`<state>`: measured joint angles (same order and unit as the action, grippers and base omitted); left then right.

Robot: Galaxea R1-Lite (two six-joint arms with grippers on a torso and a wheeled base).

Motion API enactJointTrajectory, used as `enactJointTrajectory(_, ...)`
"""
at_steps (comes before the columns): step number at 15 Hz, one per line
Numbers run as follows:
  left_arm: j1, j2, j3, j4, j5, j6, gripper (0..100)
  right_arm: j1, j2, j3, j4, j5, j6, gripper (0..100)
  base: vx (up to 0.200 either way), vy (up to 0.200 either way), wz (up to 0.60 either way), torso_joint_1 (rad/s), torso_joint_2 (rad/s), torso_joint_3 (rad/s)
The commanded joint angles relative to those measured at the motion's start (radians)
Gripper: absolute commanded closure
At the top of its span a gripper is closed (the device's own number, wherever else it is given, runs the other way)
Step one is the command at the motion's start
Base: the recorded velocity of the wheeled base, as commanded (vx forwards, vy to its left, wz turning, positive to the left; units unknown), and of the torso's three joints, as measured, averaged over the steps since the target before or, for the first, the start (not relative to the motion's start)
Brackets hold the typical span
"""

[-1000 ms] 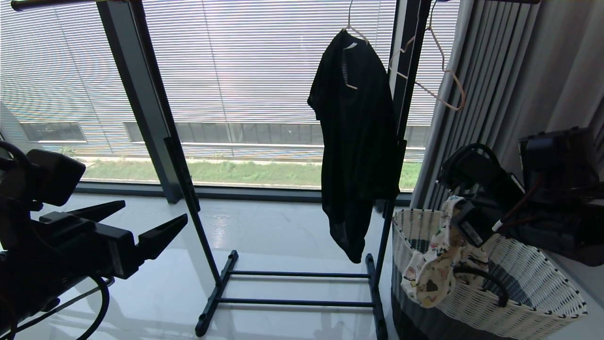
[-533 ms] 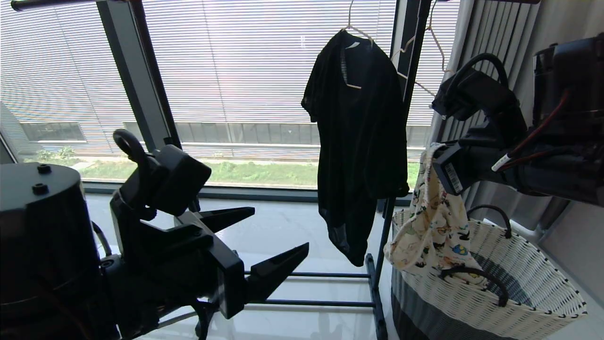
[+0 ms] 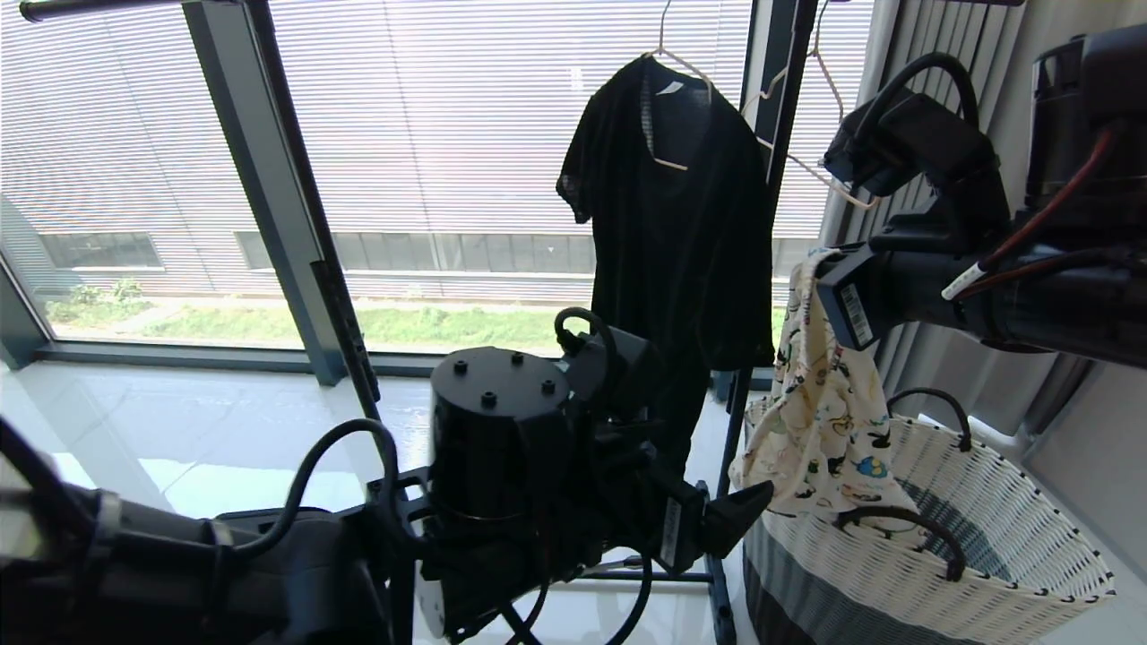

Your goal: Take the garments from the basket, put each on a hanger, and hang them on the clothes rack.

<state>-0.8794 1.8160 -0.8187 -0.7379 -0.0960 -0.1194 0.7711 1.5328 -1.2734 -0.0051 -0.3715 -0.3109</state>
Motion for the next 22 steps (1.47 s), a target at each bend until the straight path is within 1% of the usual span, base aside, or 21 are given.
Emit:
enactJointTrajectory(1,0.031,0.215,-0.145,-0.012,-0.010,0.000,0,0.019,-0.002,0.000,-0.001,0.000,0.006,100,0.000,0.000,0.00,0.000,0.00,0.000)
enactJointTrajectory(3,0.069,0.298,-0.241,-0.012,-0.005,0.003,0,0.030,-0.011,-0.001,-0.001,0.000,0.006,100,0.000,0.000,0.00,0.000,0.00,0.000)
enactJointTrajectory(5,0.117,0.378,-0.300,-0.012,-0.004,0.007,0,0.040,-0.019,-0.001,-0.001,0.000,0.009,100,0.000,0.000,0.00,0.000,0.00,0.000)
enactJointTrajectory(7,0.126,0.425,-0.300,-0.009,-0.004,0.020,0,0.048,-0.022,-0.001,-0.001,0.000,0.012,100,0.000,0.000,0.00,0.000,0.00,0.000)
enactJointTrajectory(10,0.149,0.454,-0.234,-0.008,-0.002,0.129,0,0.048,-0.022,-0.003,-0.001,0.000,0.013,100,0.000,0.000,0.00,0.000,0.00,0.000)
enactJointTrajectory(13,0.161,0.451,-0.221,-0.009,-0.002,0.138,0,0.068,-0.023,-0.009,-0.001,0.000,0.013,100,0.000,0.000,0.00,0.000,0.00,0.000)
enactJointTrajectory(14,0.165,0.447,-0.220,-0.009,-0.001,0.138,100,0.074,-0.022,-0.011,-0.001,0.000,0.013,100,0.000,0.000,0.00,0.000,0.00,0.000)
enactJointTrajectory(16,0.172,0.404,-0.200,-0.012,0.015,0.136,100,0.077,-0.019,-0.012,-0.001,0.000,0.013,100,0.000,0.000,0.00,0.000,0.00,0.000)
enactJointTrajectory(17,0.175,0.361,-0.154,-0.017,0.030,0.139,100,0.077,-0.017,-0.012,-0.001,0.000,0.015,100,0.000,0.000,0.00,0.000,0.00,0.000)
enactJointTrajectory(18,0.178,0.307,-0.088,-0.038,0.047,0.152,100,0.076,-0.014,-0.011,-0.001,0.000,0.029,100,0.000,0.000,0.00,0.000,0.00,0.000)
enactJointTrajectory(20,0.178,0.180,0.108,-0.118,0.088,0.190,100,0.077,-0.005,-0.004,0.005,0.000,0.067,100,0.000,0.000,0.00,0.000,0.00,0.000)
enactJointTrajectory(21,0.180,0.097,0.220,-0.164,0.090,0.201,100,0.077,0.003,-0.004,0.017,0.000,0.082,100,0.000,0.000,0.00,0.000,0.00,0.000)
enactJointTrajectory(22,0.186,0.002,0.288,-0.169,0.088,0.202,100,0.079,0.012,-0.001,0.020,0.000,0.096,100,0.000,0.000,0.00,0.000,0.00,0.000)
